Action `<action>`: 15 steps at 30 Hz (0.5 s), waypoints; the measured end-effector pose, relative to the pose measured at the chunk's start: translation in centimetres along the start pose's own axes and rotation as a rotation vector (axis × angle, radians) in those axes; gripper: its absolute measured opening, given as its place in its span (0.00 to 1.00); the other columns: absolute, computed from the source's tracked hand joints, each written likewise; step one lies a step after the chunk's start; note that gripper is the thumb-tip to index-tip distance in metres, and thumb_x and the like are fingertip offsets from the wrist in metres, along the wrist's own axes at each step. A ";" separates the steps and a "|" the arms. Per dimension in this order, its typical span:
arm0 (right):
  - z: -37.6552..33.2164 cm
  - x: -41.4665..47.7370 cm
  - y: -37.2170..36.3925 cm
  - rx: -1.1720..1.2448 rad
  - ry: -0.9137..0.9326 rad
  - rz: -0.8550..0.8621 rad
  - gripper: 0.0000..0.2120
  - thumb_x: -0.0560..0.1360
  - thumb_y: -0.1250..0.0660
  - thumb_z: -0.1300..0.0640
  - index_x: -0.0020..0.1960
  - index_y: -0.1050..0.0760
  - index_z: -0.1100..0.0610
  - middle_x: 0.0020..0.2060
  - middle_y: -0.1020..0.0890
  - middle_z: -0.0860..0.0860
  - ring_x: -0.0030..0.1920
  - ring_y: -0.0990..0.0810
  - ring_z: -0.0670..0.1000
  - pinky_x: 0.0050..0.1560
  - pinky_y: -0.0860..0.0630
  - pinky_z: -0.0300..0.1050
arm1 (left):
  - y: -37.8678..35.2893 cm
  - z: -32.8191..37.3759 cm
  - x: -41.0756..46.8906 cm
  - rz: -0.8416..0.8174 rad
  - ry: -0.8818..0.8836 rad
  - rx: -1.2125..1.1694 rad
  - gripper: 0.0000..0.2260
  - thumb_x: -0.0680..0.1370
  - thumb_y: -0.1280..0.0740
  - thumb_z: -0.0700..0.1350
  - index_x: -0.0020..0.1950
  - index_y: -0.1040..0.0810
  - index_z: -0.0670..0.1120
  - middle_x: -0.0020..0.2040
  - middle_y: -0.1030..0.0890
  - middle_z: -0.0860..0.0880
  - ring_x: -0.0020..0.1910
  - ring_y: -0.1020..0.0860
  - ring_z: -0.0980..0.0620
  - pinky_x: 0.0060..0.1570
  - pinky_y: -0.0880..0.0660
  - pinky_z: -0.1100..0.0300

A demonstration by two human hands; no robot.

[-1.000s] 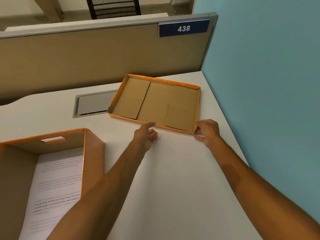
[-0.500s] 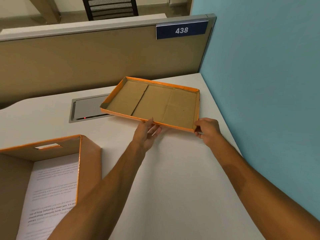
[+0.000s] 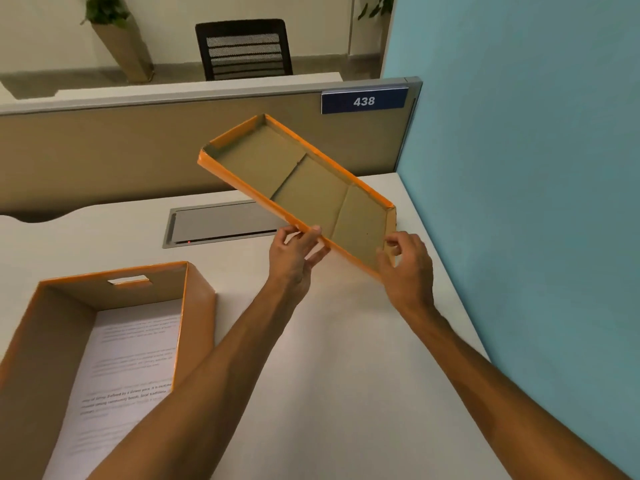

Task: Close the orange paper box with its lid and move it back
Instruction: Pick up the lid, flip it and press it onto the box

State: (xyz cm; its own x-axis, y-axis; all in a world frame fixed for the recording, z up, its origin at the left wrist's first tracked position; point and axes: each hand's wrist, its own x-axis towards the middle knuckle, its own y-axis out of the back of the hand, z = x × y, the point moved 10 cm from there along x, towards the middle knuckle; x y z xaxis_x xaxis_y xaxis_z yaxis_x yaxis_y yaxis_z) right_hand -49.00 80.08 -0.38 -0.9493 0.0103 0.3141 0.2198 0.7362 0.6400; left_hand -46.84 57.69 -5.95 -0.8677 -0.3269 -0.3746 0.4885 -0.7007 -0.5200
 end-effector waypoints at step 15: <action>-12.6 -4.6 4.0 0.088 0.375 0.090 0.15 0.76 0.30 0.55 0.58 0.22 0.64 0.52 0.17 0.60 0.51 0.18 0.59 0.54 0.19 0.57 | -5.0 11.4 -13.1 0.076 -0.448 0.344 0.18 0.74 0.26 0.48 0.60 0.26 0.45 0.56 0.18 0.46 0.55 0.18 0.46 0.53 0.19 0.48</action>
State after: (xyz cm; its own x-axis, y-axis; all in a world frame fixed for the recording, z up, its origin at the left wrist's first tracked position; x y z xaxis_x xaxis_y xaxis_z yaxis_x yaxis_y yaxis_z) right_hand -40.94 74.44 9.60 -0.7758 -0.1586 0.6106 0.2623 0.7991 0.5409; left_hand -39.00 58.23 10.27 -0.8223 -0.5691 -0.0005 0.5581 -0.8063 -0.1959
